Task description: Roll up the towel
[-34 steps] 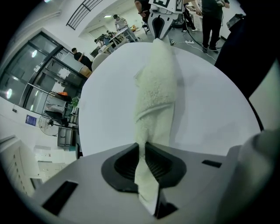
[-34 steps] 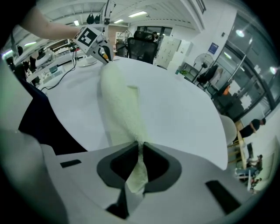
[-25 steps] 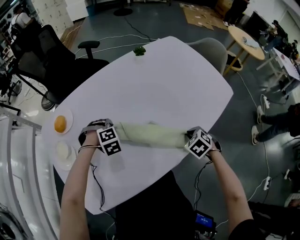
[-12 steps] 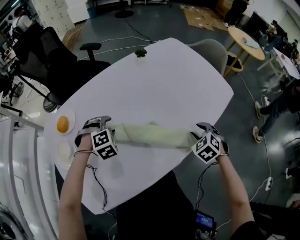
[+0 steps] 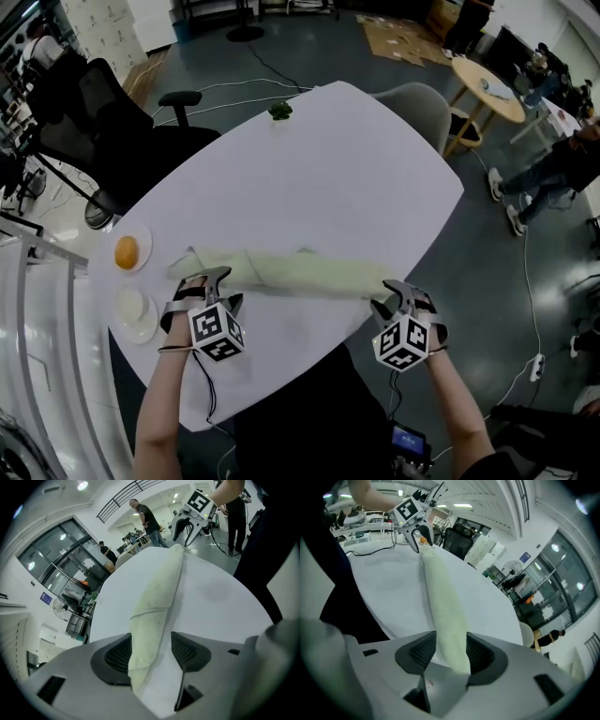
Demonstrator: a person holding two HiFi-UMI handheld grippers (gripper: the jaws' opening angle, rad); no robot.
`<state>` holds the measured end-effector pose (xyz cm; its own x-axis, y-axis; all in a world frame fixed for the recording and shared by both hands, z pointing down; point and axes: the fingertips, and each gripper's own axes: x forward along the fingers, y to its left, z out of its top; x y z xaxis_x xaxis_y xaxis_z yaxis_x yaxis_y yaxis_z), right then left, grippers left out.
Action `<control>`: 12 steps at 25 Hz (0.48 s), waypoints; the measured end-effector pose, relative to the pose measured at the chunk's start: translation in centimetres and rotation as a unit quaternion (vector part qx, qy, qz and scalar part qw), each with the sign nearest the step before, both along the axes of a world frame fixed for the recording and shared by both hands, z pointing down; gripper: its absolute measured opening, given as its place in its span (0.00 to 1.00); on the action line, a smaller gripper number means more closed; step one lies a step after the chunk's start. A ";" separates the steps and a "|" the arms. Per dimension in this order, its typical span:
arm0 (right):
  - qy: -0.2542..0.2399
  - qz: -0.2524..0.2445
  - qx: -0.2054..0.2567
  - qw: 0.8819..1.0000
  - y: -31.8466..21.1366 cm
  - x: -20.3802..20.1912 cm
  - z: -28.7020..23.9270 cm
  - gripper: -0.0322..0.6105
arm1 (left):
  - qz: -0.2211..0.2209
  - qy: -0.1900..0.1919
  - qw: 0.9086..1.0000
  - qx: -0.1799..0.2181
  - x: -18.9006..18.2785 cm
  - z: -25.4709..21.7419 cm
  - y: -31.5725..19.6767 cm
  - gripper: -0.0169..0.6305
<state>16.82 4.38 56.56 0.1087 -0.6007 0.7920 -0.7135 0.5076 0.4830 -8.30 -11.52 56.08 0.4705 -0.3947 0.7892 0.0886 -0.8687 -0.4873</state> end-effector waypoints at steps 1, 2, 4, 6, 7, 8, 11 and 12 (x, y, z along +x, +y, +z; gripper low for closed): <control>-0.004 -0.001 -0.008 1.000 0.5 -0.5 0.9 0.38 | 0.000 -0.005 1.000 0.004 -0.1 0.6 0.2 0.47; -0.006 -0.001 -0.015 1.000 0.9 -0.8 1.7 0.38 | 0.000 -0.011 1.000 0.008 -0.2 1.2 0.2 0.47; -0.003 0.001 -0.026 1.000 1.1 -0.8 3.2 0.38 | -0.001 -0.020 1.000 0.011 -0.1 2.4 0.0 0.47; 0.007 0.004 -0.032 0.999 1.0 -0.5 4.4 0.38 | -0.004 -0.029 1.000 0.011 0.1 3.5 -0.5 0.47; 0.012 0.005 -0.035 0.999 0.9 -0.3 4.8 0.37 | -0.004 -0.035 0.999 0.014 0.1 3.9 -0.8 0.47; 0.016 0.006 -0.038 0.999 0.8 -0.1 5.2 0.35 | -0.004 -0.041 0.999 0.021 0.2 4.2 -1.1 0.46; 0.020 0.011 -0.043 0.999 0.7 0.3 5.6 0.31 | 0.003 -0.059 0.997 0.052 0.8 4.4 -2.1 0.26; 0.026 0.012 -0.043 0.999 0.7 0.5 5.5 0.27 | 0.007 -0.065 0.996 0.059 1.0 4.3 -2.3 0.22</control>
